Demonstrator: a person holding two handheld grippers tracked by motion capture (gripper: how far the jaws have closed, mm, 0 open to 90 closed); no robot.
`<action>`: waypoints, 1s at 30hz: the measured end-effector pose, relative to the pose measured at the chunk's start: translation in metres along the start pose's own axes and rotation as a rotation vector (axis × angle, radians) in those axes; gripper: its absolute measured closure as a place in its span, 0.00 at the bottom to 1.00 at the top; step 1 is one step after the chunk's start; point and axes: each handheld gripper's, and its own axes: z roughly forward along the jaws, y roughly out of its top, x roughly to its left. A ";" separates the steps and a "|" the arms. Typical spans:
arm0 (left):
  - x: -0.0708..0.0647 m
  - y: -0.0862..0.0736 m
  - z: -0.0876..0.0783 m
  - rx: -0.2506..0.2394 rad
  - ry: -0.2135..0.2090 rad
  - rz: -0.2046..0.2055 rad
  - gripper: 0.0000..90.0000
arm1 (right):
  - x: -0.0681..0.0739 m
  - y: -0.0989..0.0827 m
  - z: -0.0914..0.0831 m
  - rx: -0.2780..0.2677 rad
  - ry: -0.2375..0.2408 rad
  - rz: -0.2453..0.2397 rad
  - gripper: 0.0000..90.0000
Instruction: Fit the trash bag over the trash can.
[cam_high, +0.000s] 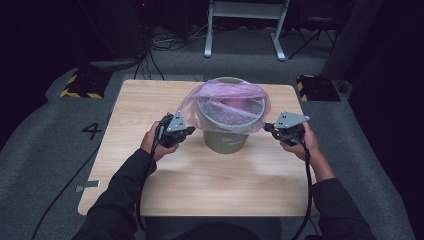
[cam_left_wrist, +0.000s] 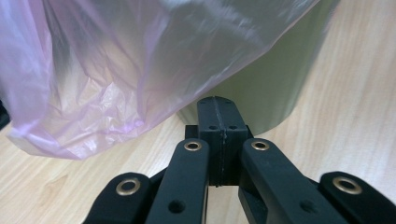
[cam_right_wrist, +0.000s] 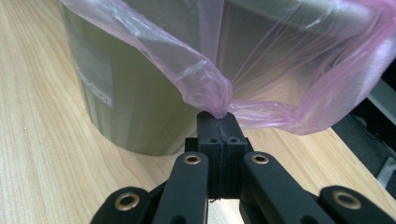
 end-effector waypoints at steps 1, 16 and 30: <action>0.000 0.000 -0.002 -0.033 0.011 -0.024 0.93 | 0.001 -0.001 0.000 -0.006 -0.002 -0.001 1.00; -0.012 0.014 -0.008 -0.077 0.127 0.011 0.35 | 0.003 -0.001 -0.011 -0.030 0.025 -0.012 1.00; -0.002 0.008 0.009 -0.034 0.100 0.031 1.00 | 0.004 -0.004 -0.007 -0.002 0.029 -0.006 1.00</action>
